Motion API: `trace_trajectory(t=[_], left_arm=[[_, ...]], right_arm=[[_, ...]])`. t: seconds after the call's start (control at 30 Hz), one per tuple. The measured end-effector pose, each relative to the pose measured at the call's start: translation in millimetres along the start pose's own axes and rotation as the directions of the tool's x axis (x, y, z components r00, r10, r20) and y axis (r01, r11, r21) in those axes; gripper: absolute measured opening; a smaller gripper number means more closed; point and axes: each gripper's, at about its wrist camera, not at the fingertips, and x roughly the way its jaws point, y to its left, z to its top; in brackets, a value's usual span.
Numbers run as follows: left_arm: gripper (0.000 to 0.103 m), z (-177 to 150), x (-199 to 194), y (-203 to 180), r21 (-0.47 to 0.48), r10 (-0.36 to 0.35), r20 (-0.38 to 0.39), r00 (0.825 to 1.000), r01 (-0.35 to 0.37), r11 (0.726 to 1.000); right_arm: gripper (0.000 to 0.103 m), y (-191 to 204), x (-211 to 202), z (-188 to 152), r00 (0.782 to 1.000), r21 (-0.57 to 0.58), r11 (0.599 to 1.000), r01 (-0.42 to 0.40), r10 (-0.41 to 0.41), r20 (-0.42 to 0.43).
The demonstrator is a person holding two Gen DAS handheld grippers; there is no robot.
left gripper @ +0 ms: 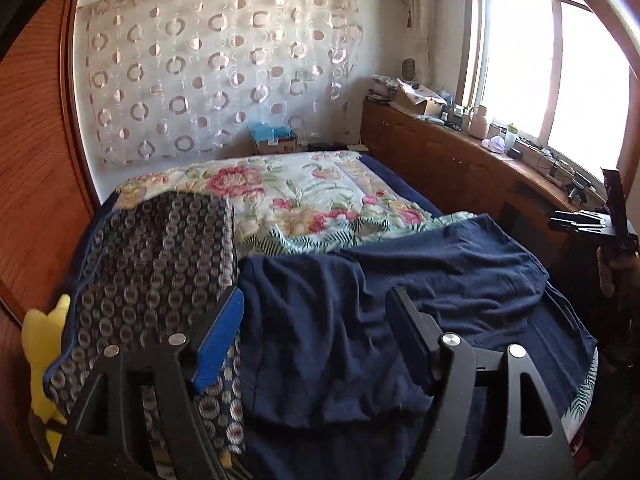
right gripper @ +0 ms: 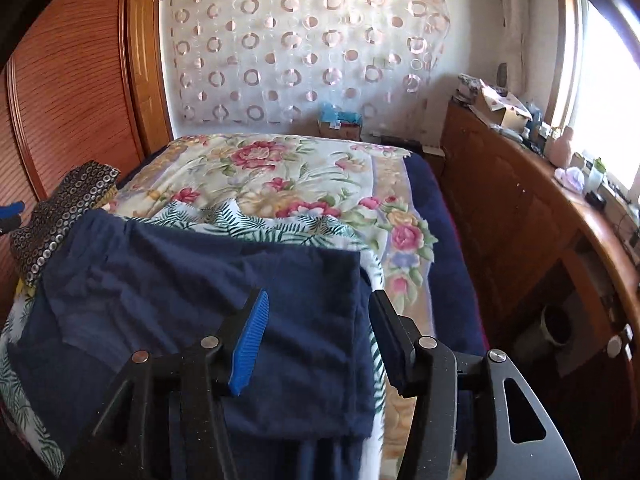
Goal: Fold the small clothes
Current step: 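Close the left tool on the edge of the folded shirt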
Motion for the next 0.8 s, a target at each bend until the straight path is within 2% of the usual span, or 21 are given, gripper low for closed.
trace_trajectory(t=[0.17,0.3,0.43,0.6,0.8], left_arm=[[0.074,-34.6,2.2,-5.6,0.003,-0.017,-0.034,0.999,0.017,1.0],[0.074,-61.8,13.3,-13.5,0.016,0.007,-0.059,0.998,-0.006,1.0],[0.074,-78.9,29.0,-13.9,0.0,0.002,-0.133,0.991,-0.002,1.0],[0.074,-92.3,33.1,-12.1,0.005,0.023,-0.158,0.987,-0.022,1.0],[0.057,-99.6,29.7,5.8,-0.044,0.019,-0.182,0.983,-0.027,0.999]], right_arm=[[0.054,-6.7,14.6,-26.4,0.998,0.04,0.998,-0.044,0.046,-0.032],[0.054,-13.7,28.0,-48.2,0.993,0.077,0.995,-0.067,0.074,-0.09],[0.054,-23.2,44.3,-58.3,0.985,0.116,0.99,-0.073,0.09,-0.149],[0.054,-43.5,56.2,-42.3,0.982,0.189,0.979,-0.078,0.108,-0.153],[0.054,-45.9,63.5,-26.1,0.986,0.165,0.985,-0.048,0.073,-0.148]])
